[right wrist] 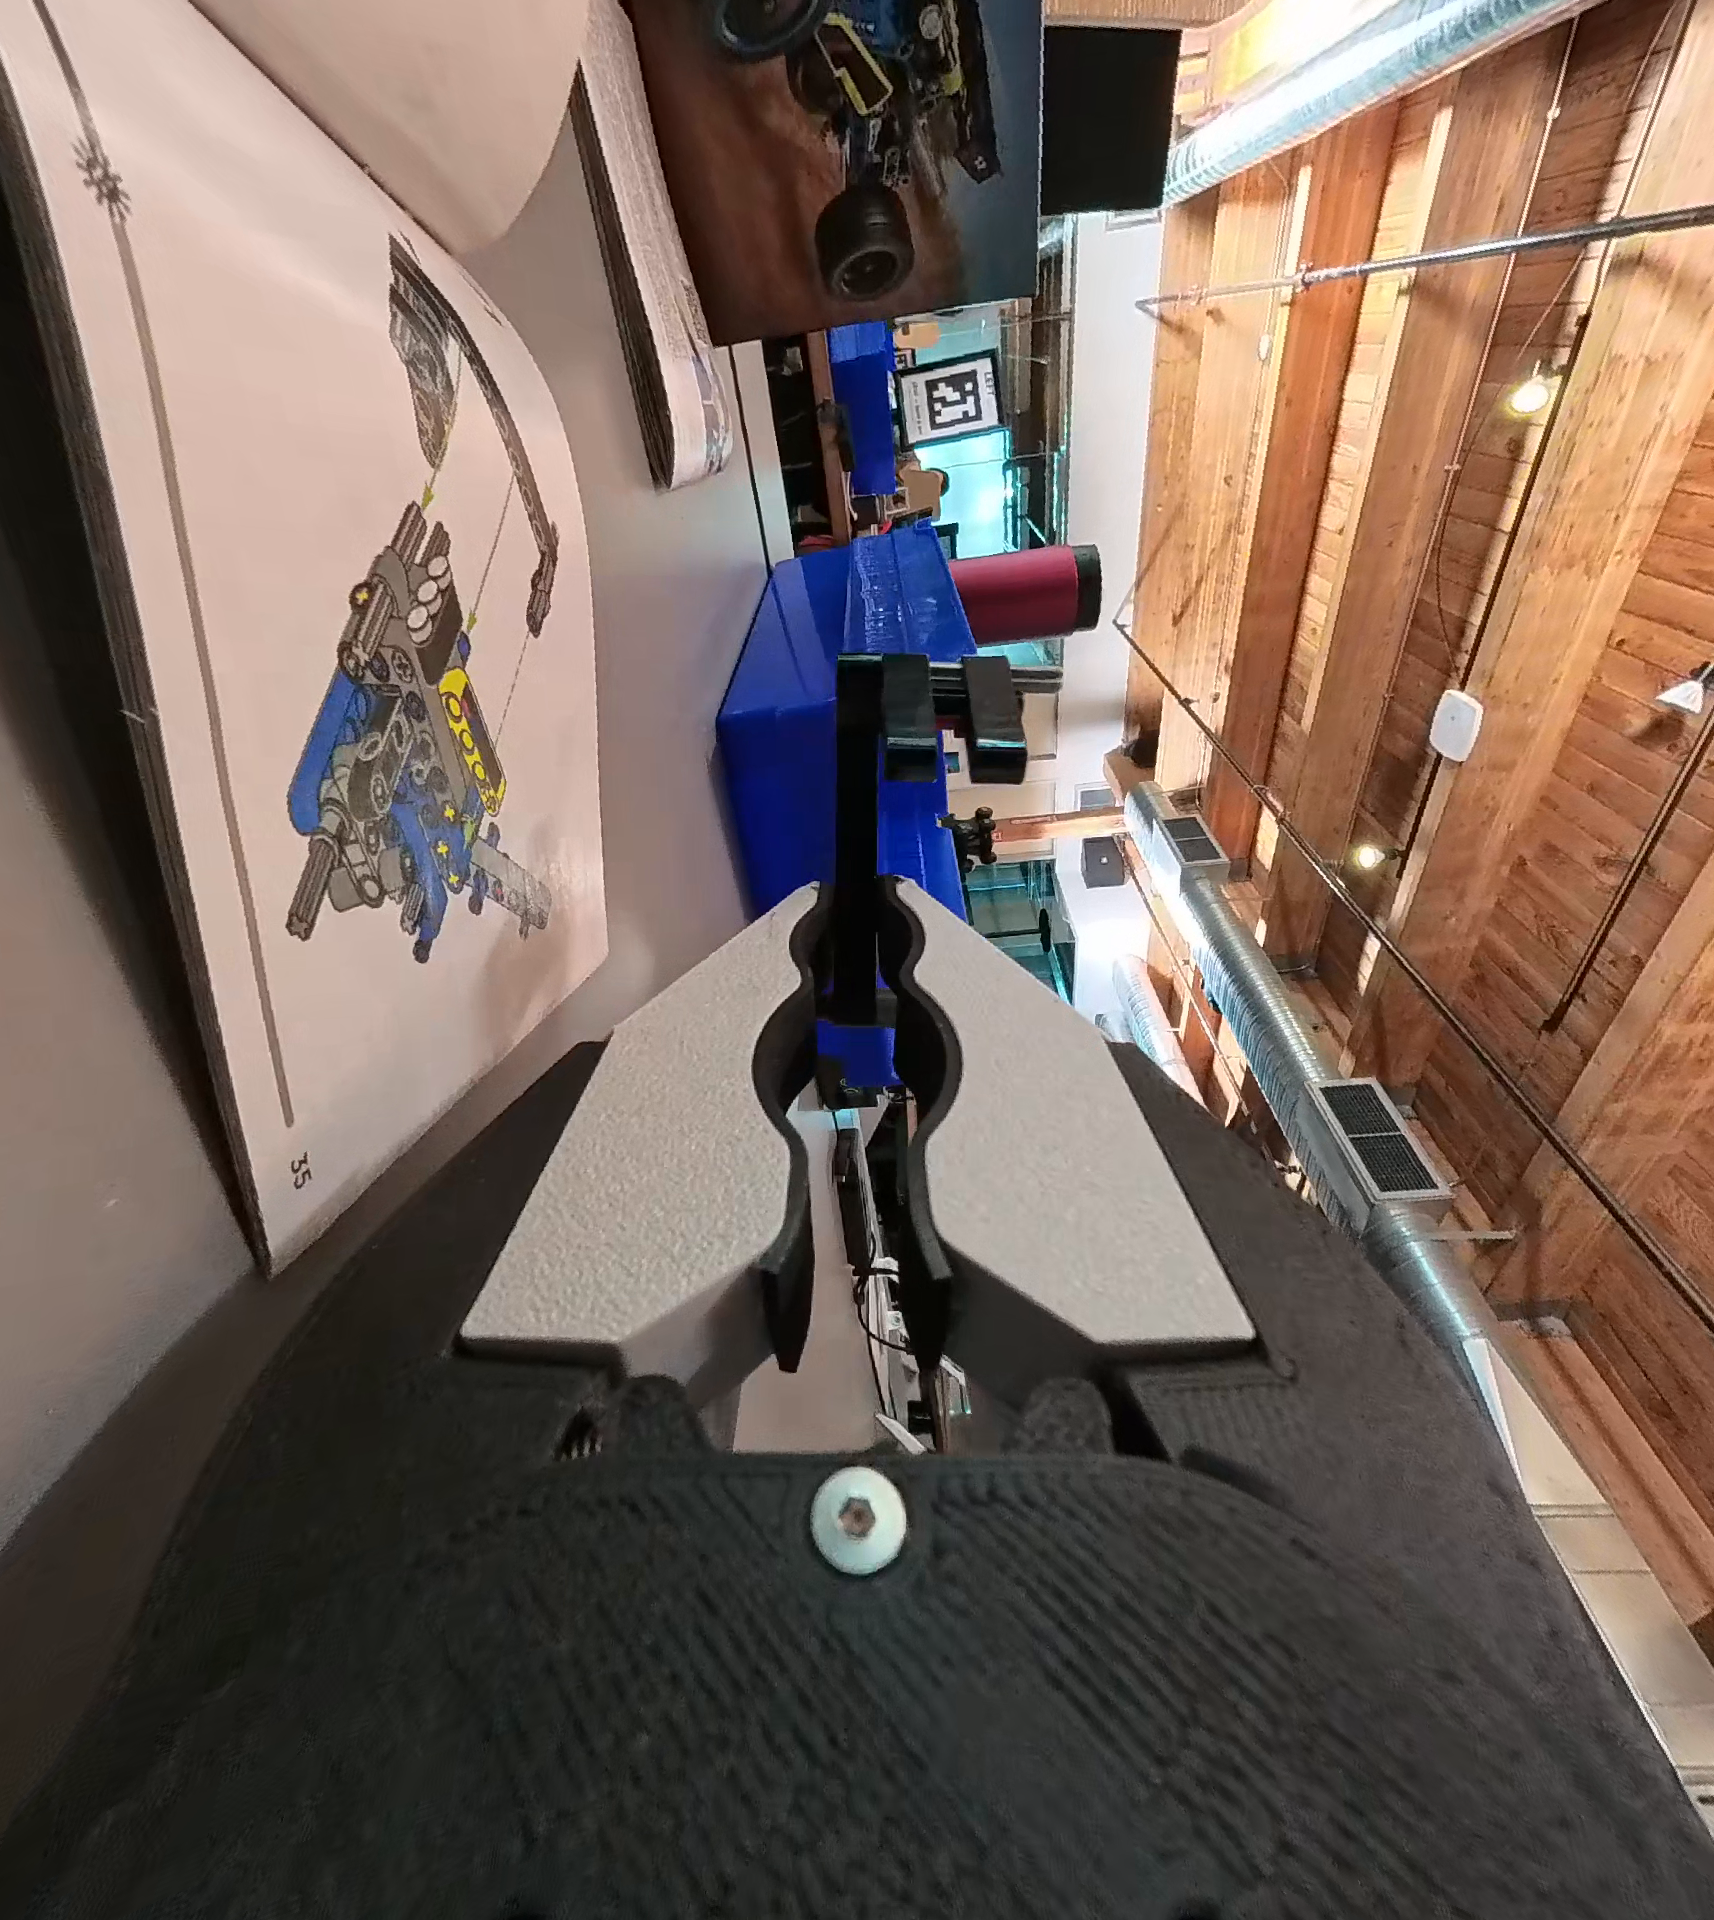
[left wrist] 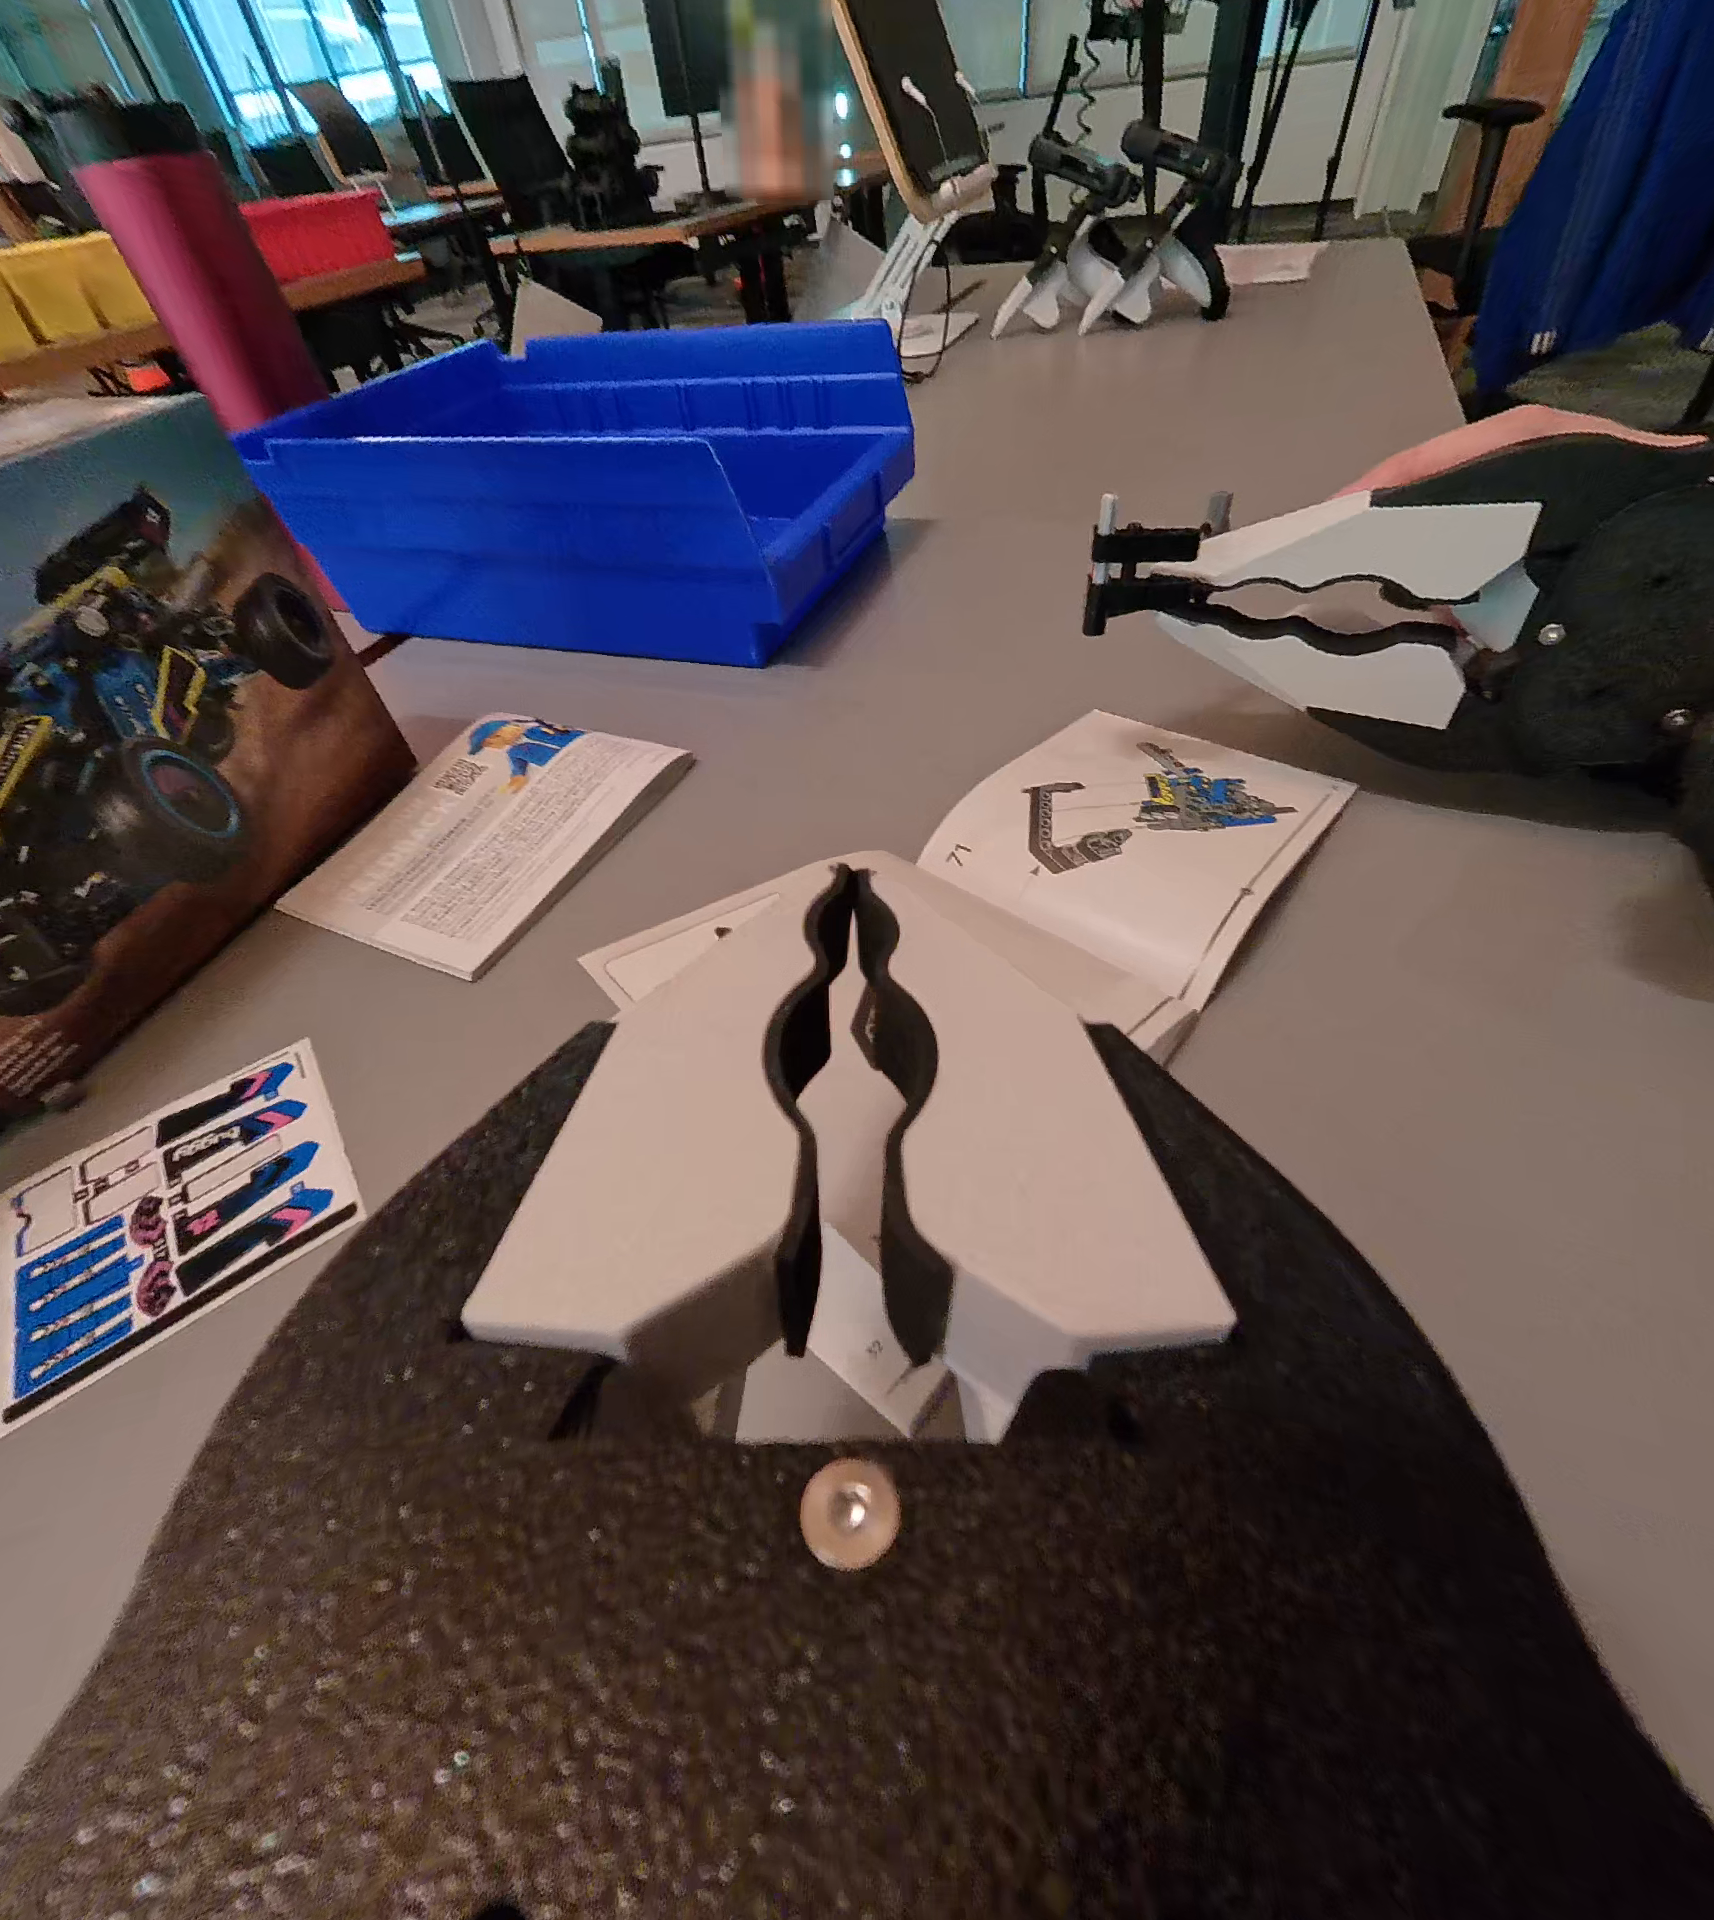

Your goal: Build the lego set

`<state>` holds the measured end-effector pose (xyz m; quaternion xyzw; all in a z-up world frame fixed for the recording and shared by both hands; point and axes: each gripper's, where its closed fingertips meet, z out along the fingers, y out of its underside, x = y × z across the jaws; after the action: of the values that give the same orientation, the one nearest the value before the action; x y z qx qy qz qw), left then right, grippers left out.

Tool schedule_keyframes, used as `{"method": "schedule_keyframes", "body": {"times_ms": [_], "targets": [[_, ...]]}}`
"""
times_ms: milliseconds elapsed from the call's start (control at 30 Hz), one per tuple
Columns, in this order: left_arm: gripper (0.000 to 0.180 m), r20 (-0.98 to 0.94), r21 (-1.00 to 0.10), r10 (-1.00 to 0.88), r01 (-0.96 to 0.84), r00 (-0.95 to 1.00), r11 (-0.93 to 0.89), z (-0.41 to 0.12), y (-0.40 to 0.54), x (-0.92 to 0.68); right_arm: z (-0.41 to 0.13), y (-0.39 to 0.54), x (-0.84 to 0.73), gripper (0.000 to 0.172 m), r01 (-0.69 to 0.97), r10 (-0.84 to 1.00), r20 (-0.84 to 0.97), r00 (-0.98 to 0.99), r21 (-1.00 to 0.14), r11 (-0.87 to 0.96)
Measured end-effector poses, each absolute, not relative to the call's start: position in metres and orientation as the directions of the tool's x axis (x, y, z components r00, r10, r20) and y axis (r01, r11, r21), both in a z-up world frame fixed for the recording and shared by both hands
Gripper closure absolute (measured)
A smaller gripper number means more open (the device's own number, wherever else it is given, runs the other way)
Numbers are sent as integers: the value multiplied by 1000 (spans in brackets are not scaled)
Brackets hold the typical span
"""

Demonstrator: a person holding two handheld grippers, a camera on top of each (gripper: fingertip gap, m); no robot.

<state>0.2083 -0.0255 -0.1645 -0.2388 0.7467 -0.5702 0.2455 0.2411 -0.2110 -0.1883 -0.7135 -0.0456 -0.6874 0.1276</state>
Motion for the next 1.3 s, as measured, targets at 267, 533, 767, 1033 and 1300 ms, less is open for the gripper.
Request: {"method": "schedule_keyframes", "body": {"times_ms": [267,533,767,1033,1300], "targets": [[180,-130,-964,-657,-59,-743,258,-170,-22,212,-184,-212,240,166,243,-113,993,21,-115,-963],[180,-115,-966,-658,-71,-744,249,-170,-21,212,-181,-210,238,166,252,-104,995,1,-101,-962],[180,-111,-966,-658,-73,-744,246,-170,-20,212,-179,-210,236,167,254,-96,995,-17,-88,-963],[180,-20,-974,-611,-123,-791,191,-160,-28,203,-165,-189,227,166,308,-29,992,-121,10,-951],[155,620,-784,-254,-604,-743,-145,-116,-37,174,-135,-105,196,167,519,-21,951,-307,149,-842]]}}
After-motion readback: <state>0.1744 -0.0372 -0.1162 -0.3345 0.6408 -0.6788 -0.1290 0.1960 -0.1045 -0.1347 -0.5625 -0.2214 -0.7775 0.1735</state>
